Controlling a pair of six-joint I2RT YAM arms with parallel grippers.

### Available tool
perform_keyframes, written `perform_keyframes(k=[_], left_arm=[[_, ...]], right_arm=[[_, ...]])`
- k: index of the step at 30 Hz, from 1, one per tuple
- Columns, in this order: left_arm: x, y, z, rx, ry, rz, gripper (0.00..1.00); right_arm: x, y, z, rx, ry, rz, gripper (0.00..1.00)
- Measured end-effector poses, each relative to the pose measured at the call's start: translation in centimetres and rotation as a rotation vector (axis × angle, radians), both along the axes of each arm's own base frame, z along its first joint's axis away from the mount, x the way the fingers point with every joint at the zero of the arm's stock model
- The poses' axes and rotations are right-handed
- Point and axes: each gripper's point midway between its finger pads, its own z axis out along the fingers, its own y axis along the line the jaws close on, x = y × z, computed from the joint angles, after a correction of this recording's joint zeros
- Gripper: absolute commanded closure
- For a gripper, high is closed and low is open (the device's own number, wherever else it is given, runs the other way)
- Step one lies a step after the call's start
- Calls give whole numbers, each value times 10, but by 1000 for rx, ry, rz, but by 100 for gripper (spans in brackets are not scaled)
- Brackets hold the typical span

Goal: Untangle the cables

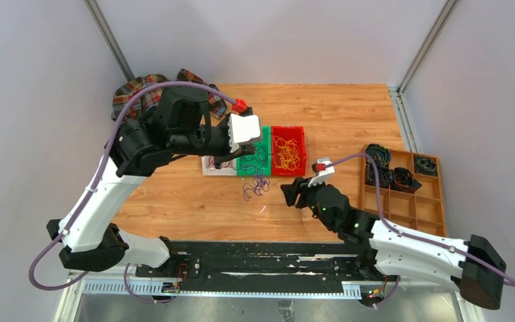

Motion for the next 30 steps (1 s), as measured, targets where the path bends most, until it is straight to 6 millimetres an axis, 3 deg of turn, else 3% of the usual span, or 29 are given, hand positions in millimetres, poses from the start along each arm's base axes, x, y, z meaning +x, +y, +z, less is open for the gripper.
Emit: perform_keyframes(k=[4, 7, 12, 18, 30], left_arm=[[9, 0, -15, 43, 28, 45, 100], [16, -1, -25, 66, 57, 88, 100], [30, 1, -48, 112, 109, 187, 99], [36, -2, -61, 108, 165, 255, 100], [25, -9, -63, 67, 252, 244, 100]], right_arm=[[-1, 8, 68, 88, -112, 35, 39], [-9, 18, 120, 157, -200, 81, 47], [-39, 44, 163, 205, -283, 222, 50], [-60, 73, 178, 189, -329, 351, 45], [-53, 107, 188, 165, -393, 381, 40]])
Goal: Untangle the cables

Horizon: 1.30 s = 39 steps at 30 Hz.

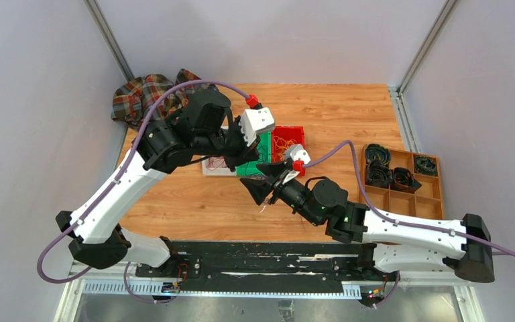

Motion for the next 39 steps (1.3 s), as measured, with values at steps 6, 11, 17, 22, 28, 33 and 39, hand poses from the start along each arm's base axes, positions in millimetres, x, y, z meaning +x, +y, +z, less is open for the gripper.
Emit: perform_keyframes(k=[6, 11, 17, 22, 28, 33, 39], left_arm=[[-12, -2, 7, -44, 34, -31, 99], [-25, -3, 15, -84, 59, -72, 100], [-28, -2, 26, -108, 41, -81, 99], [-26, 1, 53, -152, -28, -78, 100], [-19, 6, 89, -201, -140, -61, 100], [-13, 8, 114, -230, -218, -45, 100], [-7, 11, 127, -233, -280, -32, 100]], right_arm=[[8, 11, -10, -19, -5, -28, 45], [13, 17, -19, -39, -8, -45, 61], [13, 19, -24, -38, 5, -42, 71], [9, 15, -62, -69, 70, -35, 74], [0, 5, -120, -139, 174, -22, 72], [-5, -4, -153, -189, 247, -28, 70], [-14, -27, -200, -265, 335, -47, 69]])
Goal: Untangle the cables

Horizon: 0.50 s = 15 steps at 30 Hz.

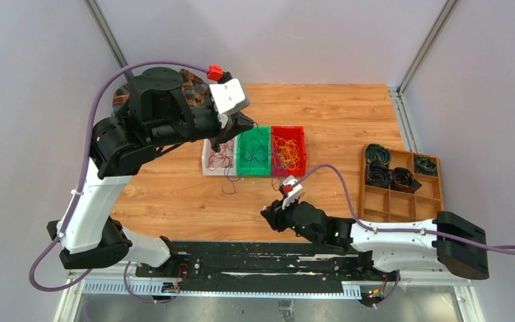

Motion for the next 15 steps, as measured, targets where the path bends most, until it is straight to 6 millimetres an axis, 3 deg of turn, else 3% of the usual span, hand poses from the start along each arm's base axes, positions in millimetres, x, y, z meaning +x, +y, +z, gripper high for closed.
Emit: perform_keyframes(k=[4, 7, 11, 15], left_arm=[[2, 1, 0, 10, -22, 3, 100], [4, 2, -1, 21, -36, 2, 100], [4, 4, -17, 68, -42, -5, 100], [4, 7, -35, 125, -56, -22, 100]], right_arm=[[-4, -14, -10, -27, 32, -13, 54], [-5, -23, 6, 6, 23, -29, 39], [-1, -38, 53, 100, -34, -61, 32], [2, -50, 117, 208, -114, -80, 29]])
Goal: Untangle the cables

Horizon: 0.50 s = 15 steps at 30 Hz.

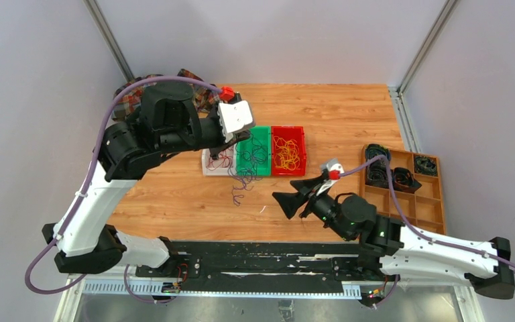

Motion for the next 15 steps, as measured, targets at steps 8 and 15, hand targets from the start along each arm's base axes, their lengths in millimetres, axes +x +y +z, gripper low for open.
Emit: perform_keyframes(k=[8, 15], left_arm=[[-3, 8, -17, 69, -52, -37, 100], [-6, 9, -23, 90, -55, -60, 100]], right_arm=[[8, 1, 91, 63, -141, -20, 27], [24, 40, 100, -47, -208, -19, 30]])
